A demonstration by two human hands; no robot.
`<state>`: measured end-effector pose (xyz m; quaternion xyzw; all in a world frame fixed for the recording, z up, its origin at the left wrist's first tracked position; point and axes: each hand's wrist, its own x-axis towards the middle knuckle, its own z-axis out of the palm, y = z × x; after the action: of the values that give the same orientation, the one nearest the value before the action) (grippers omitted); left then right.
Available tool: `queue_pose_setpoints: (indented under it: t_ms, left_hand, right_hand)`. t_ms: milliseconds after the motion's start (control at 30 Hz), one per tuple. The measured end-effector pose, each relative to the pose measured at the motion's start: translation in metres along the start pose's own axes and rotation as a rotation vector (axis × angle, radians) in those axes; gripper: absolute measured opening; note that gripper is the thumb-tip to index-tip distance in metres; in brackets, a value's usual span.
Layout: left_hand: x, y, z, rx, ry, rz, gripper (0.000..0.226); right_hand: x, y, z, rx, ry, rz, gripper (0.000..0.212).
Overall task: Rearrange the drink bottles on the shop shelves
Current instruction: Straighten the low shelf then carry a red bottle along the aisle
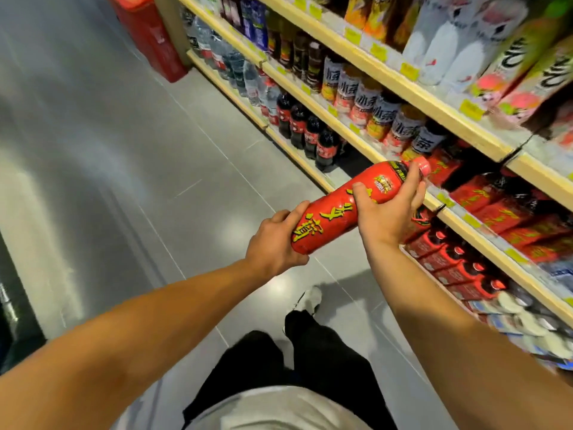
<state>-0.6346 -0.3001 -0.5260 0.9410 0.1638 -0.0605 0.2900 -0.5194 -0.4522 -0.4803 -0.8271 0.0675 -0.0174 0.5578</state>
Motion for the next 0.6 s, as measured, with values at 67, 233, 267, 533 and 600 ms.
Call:
queue_pose_setpoints:
  t_ms: [67, 233, 267, 533, 600]
  left_hand:
    - [0.034, -0.001, -0.009, 0.010, -0.026, 0.029, 0.111]
    - [0.118, 0.005, -0.015, 0.042, -0.167, 0.174, 0.112]
    - [0.135, 0.005, -0.012, 0.058, -0.200, 0.205, 0.113]
    - [0.279, -0.010, 0.029, 0.175, -0.443, 0.546, 0.107]
    - [0.314, -0.019, 0.047, 0.193, -0.478, 0.635, 0.105]
  right_hand:
    - [0.024, -0.003, 0.011, 0.020, 0.032, 0.046, 0.092]
    - [0.072, 0.001, 0.021, 0.073, 0.189, 0.091, 0.092]
    - [0.080, 0.005, 0.025, 0.080, 0.233, 0.116, 0.092]
    - [0.134, 0.063, 0.071, 0.096, 0.636, 0.305, 0.092]
    - [0.146, 0.081, 0.089, 0.102, 0.733, 0.328, 0.092]
